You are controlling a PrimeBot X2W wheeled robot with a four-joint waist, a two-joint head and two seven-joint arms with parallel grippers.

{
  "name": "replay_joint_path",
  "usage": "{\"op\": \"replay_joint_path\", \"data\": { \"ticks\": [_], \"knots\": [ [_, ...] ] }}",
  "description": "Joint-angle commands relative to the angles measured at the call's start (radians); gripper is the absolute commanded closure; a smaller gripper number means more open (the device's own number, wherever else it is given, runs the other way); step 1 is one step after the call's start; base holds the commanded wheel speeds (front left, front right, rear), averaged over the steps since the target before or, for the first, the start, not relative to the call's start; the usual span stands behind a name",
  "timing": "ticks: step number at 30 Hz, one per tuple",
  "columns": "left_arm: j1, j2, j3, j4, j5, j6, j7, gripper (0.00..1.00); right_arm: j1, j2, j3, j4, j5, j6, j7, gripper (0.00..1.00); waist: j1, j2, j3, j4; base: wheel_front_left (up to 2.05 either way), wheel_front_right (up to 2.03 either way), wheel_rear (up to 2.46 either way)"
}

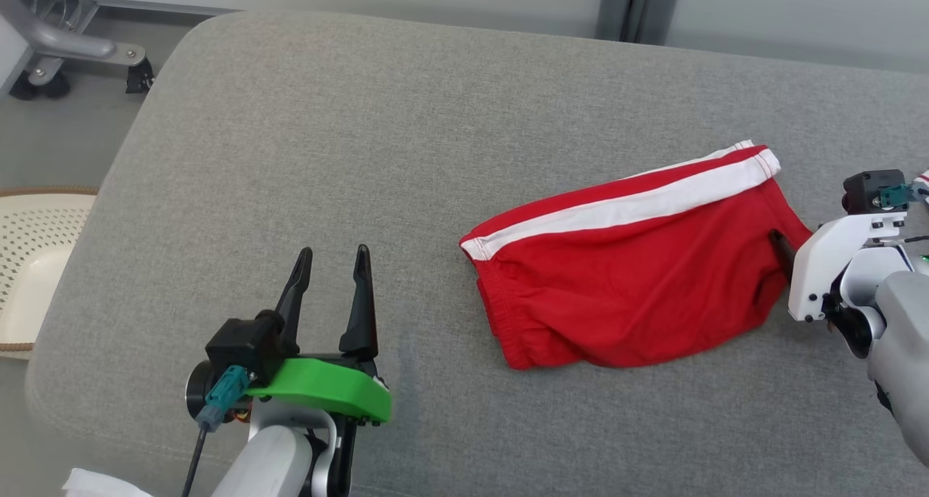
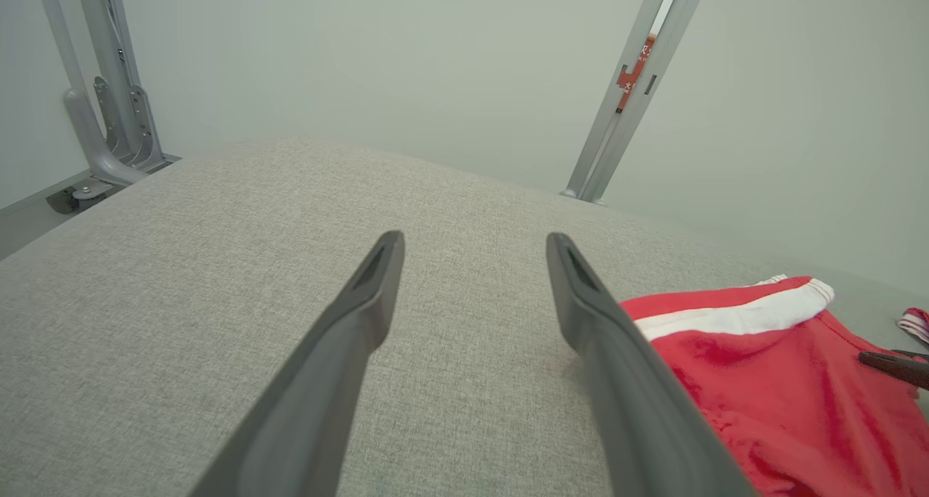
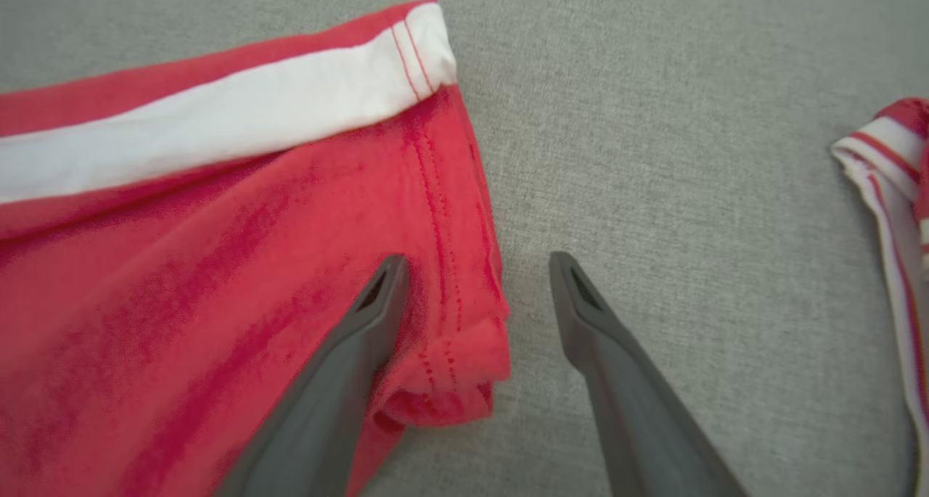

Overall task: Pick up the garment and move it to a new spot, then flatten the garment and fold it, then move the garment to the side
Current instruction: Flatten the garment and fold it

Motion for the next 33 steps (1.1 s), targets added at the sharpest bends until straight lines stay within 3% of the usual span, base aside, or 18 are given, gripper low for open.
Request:
{"op": "replay_joint_path", "data": {
  "ticks": [1, 8, 10, 11, 12, 21, 33],
  "knots": [
    [0.019, -0.001, 0.009, -0.003, 0.007, -0.006, -0.003, 0.0, -0.005, -0.004, 0.003, 0.016, 0.014, 0.0, 0.025, 0.0, 0.0, 0.0, 0.008, 0.021, 0.0, 0.0, 0.0],
    [0.029, -0.012, 0.04, -0.004, 0.031, -0.017, -0.003, 0.0, -0.022, 0.0, 0.022, 0.064, 0.04, 0.0, 0.144, 0.0, 0.0, 0.0, 0.009, 0.041, 0.0, 0.0, 0.0],
    [0.032, -0.015, 0.047, -0.002, 0.035, -0.019, -0.003, 0.0, -0.03, 0.0, 0.027, 0.068, 0.044, 0.0, 0.161, 0.57, 0.0, 0.0, 0.01, 0.04, 0.0, 0.0, 0.0],
    [0.033, -0.017, 0.05, -0.002, 0.036, -0.019, -0.003, 0.0, -0.033, -0.001, 0.03, 0.07, 0.044, 0.0, 0.165, 0.74, 0.0, 0.0, 0.01, 0.039, 0.0, 0.0, 0.0],
    [0.034, -0.018, 0.054, -0.002, 0.04, -0.02, -0.003, 0.0, -0.034, -0.001, 0.033, 0.07, 0.047, 0.0, 0.171, 1.0, 0.0, 0.0, 0.01, 0.037, 0.0, 0.0, 0.0],
    [0.024, -0.026, 0.069, -0.004, 0.068, -0.027, -0.003, 0.0, -0.032, 0.014, 0.018, 0.042, 0.082, -0.001, 0.075, 1.0, 0.0, 0.0, 0.006, -0.018, 0.0, 0.0, 0.0],
    [0.051, -0.022, 0.095, 0.0, 0.082, -0.027, -0.003, 0.0, 0.144, 0.037, -0.013, -0.161, 0.209, -0.001, -0.148, 1.0, 0.0, 0.0, -0.034, -0.168, 0.0, 0.0, 0.0]
  ]
}}
